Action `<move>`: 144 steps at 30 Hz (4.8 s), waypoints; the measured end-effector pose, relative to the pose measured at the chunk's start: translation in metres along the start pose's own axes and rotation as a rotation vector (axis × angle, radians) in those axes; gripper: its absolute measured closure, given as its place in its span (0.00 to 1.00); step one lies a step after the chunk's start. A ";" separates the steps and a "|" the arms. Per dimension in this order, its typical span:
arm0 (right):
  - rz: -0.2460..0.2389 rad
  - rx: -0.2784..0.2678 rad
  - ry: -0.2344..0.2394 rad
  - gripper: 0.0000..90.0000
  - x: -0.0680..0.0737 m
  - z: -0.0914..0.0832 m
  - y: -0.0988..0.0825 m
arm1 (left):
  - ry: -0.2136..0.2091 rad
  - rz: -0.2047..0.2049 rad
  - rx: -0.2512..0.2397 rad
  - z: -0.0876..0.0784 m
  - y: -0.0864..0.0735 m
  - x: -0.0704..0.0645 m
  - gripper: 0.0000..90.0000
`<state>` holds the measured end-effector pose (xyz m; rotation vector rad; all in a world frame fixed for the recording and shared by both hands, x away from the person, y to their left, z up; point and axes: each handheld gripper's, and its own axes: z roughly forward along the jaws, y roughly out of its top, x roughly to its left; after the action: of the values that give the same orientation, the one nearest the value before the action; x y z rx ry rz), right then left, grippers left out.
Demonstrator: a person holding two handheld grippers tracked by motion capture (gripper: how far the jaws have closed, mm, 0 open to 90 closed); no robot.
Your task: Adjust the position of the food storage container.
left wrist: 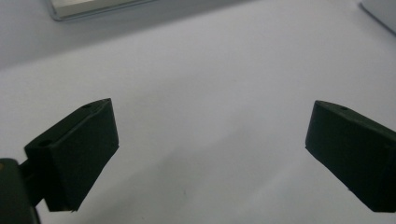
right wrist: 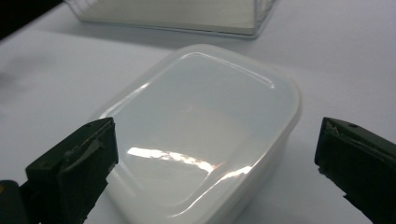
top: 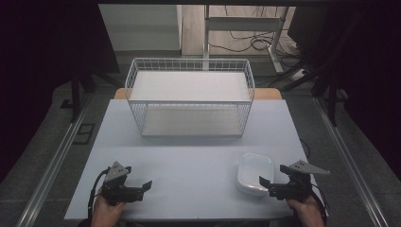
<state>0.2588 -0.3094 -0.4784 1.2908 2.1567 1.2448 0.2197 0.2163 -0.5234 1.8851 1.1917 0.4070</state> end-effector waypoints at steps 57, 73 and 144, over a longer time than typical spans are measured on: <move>-0.082 0.224 -0.010 0.99 0.004 -0.004 -0.015 | -0.032 -0.017 -0.009 0.000 -0.001 0.002 0.04; -0.159 0.215 0.086 0.99 0.033 0.015 -0.006 | -0.035 -0.019 -0.006 0.000 -0.001 0.002 0.05; -0.296 0.143 0.199 0.15 0.071 0.072 0.011 | -0.114 0.037 0.030 0.012 -0.002 -0.003 0.05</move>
<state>0.2735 -0.2114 -0.4997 0.8832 2.5065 1.1556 0.2254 0.2084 -0.5318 1.9316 1.0944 0.2986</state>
